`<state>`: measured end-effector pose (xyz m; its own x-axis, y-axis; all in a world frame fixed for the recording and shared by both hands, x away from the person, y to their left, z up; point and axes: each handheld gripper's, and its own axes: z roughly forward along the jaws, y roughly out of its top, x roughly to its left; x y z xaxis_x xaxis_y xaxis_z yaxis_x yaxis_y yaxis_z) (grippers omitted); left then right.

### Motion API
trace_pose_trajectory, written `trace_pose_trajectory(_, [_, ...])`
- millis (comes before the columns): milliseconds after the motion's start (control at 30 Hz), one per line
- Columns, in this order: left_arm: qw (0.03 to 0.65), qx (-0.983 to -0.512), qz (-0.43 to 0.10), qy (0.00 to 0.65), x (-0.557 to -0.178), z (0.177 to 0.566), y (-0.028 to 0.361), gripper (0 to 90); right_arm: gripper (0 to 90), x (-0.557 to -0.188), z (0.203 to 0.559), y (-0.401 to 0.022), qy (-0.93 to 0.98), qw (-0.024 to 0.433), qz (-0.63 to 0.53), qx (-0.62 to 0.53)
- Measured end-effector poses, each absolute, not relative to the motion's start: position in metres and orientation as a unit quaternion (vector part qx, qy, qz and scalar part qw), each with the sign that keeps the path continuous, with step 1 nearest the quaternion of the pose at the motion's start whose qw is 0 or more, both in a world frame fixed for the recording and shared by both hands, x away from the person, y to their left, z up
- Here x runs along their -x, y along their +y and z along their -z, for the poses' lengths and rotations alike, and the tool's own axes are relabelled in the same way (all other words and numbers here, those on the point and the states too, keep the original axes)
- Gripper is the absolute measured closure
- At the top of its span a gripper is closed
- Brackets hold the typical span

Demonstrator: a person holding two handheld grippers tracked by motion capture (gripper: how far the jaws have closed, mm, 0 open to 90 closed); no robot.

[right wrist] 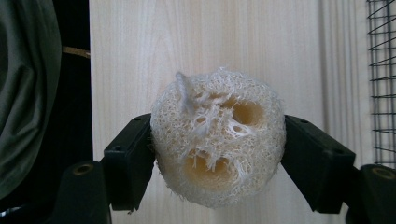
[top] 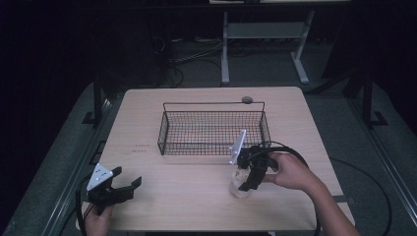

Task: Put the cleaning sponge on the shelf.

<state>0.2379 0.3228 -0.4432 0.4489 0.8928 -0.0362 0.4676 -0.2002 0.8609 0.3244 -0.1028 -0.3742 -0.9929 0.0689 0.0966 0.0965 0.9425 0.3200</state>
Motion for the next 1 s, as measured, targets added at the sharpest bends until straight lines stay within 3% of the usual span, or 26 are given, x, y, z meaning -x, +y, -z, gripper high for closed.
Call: trace_pose_trajectory(1000, [0.431,-0.734,-0.246,0.463,-0.239,0.443,0.324,13.9,28.4,-0.360,0.332,-0.095,-0.985,0.026,0.166,0.038])
